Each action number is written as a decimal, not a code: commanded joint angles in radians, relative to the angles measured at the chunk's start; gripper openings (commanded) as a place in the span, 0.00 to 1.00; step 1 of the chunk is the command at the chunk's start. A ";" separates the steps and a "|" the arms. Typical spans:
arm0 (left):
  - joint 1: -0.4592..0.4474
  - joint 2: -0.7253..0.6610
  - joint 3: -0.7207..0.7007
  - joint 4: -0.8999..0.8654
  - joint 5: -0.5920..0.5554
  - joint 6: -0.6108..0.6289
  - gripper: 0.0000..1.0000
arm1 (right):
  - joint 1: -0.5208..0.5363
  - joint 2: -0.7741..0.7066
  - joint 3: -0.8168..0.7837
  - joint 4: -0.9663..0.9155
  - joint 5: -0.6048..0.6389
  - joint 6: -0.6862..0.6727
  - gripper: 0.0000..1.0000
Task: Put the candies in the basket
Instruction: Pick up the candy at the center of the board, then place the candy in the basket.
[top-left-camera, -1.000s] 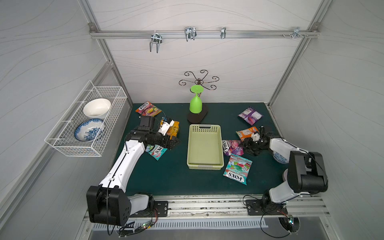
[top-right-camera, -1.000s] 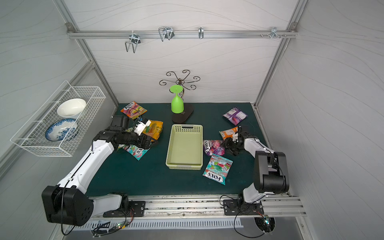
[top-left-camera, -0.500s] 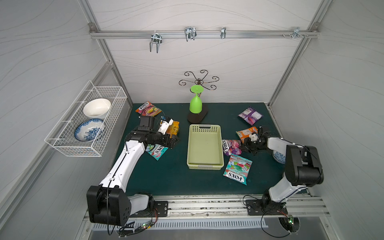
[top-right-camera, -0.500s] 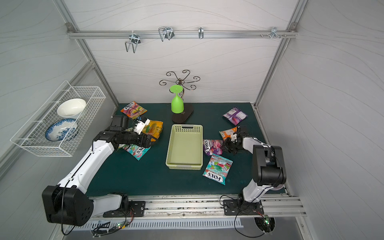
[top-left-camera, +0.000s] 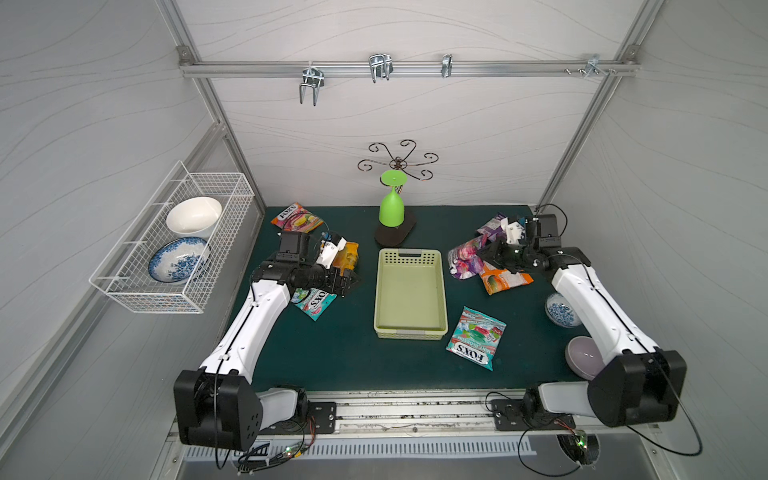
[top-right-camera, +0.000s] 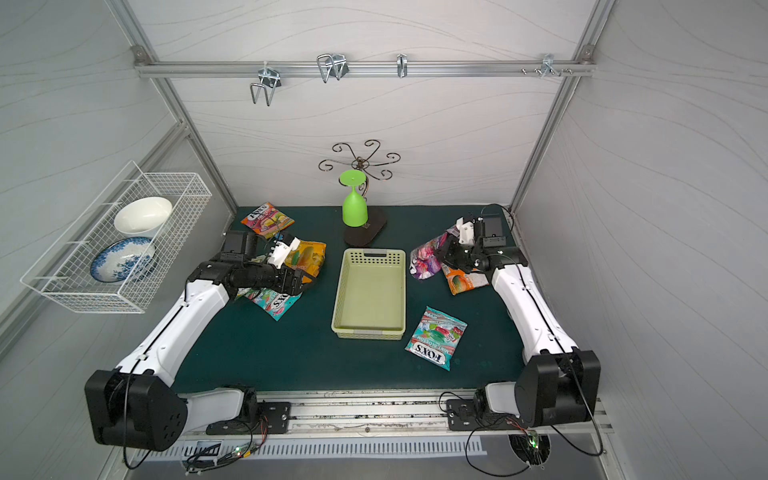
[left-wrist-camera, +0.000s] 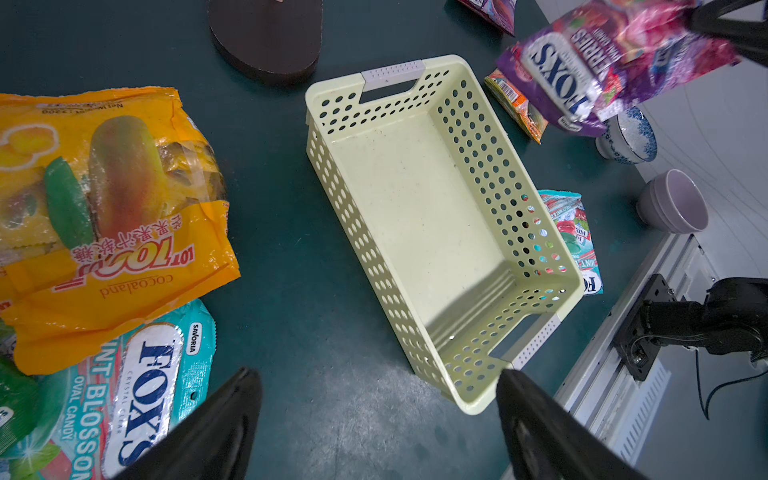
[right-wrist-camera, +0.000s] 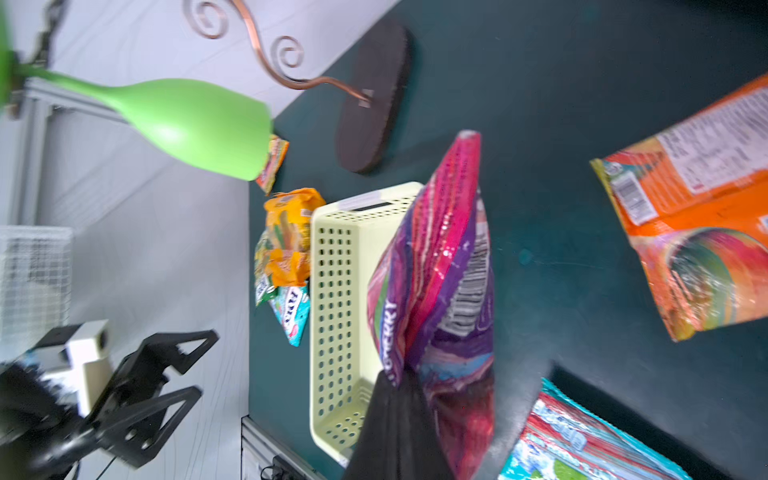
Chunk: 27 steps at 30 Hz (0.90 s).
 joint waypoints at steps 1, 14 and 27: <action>-0.003 -0.006 0.034 0.030 0.000 -0.006 0.93 | 0.042 -0.031 0.054 -0.047 0.016 0.034 0.00; -0.001 -0.030 0.036 0.024 -0.029 -0.016 0.93 | 0.350 0.140 0.070 0.183 0.156 0.219 0.00; -0.002 -0.045 0.028 0.034 -0.016 -0.023 0.93 | 0.425 0.412 0.108 0.416 0.202 0.338 0.00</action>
